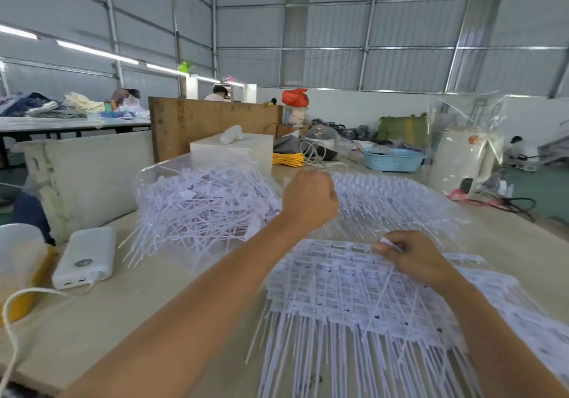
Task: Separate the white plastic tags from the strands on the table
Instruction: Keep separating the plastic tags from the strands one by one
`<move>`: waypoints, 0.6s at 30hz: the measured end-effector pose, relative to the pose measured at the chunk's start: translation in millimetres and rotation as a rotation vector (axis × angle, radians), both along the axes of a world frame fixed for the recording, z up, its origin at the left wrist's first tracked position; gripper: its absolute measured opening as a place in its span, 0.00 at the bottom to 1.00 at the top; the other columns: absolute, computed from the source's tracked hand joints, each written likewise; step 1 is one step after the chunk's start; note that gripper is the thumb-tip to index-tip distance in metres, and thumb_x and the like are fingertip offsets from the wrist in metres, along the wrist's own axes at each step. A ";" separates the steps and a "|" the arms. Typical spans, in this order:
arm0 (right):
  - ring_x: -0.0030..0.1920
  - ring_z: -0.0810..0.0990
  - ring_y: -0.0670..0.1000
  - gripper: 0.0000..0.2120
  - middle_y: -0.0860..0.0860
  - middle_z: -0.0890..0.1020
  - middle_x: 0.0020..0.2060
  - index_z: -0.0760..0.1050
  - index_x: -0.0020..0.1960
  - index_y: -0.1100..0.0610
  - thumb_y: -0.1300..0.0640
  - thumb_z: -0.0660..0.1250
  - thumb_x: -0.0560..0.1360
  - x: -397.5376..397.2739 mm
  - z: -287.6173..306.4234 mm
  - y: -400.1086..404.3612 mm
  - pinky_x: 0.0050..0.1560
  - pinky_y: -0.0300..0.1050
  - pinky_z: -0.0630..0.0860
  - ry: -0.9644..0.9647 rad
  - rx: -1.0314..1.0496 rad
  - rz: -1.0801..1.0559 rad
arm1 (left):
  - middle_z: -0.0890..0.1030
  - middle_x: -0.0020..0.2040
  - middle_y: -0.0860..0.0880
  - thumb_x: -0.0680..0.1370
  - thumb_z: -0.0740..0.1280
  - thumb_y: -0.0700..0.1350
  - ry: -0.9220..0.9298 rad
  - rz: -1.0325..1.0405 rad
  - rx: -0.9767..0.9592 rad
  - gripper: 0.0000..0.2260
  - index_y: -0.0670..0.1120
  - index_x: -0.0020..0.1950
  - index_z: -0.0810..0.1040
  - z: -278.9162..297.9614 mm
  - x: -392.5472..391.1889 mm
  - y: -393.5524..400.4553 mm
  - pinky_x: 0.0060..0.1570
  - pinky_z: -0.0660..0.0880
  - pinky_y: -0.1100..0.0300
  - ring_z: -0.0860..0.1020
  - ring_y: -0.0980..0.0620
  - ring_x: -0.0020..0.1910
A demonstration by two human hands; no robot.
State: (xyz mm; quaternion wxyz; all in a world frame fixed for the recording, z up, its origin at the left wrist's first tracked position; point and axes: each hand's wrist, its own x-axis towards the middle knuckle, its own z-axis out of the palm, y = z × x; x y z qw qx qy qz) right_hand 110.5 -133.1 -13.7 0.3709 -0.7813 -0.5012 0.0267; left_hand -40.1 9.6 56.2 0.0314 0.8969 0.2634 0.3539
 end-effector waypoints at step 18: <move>0.28 0.78 0.39 0.24 0.47 0.75 0.40 0.73 0.59 0.54 0.58 0.77 0.66 9.2 15.9 -20.3 0.30 0.31 0.73 0.223 -0.096 0.123 | 0.75 0.30 0.41 0.80 0.64 0.39 -0.253 -0.390 -1.024 0.17 0.39 0.30 0.72 -72.3 47.6 -66.6 0.26 0.76 0.61 0.77 0.52 0.23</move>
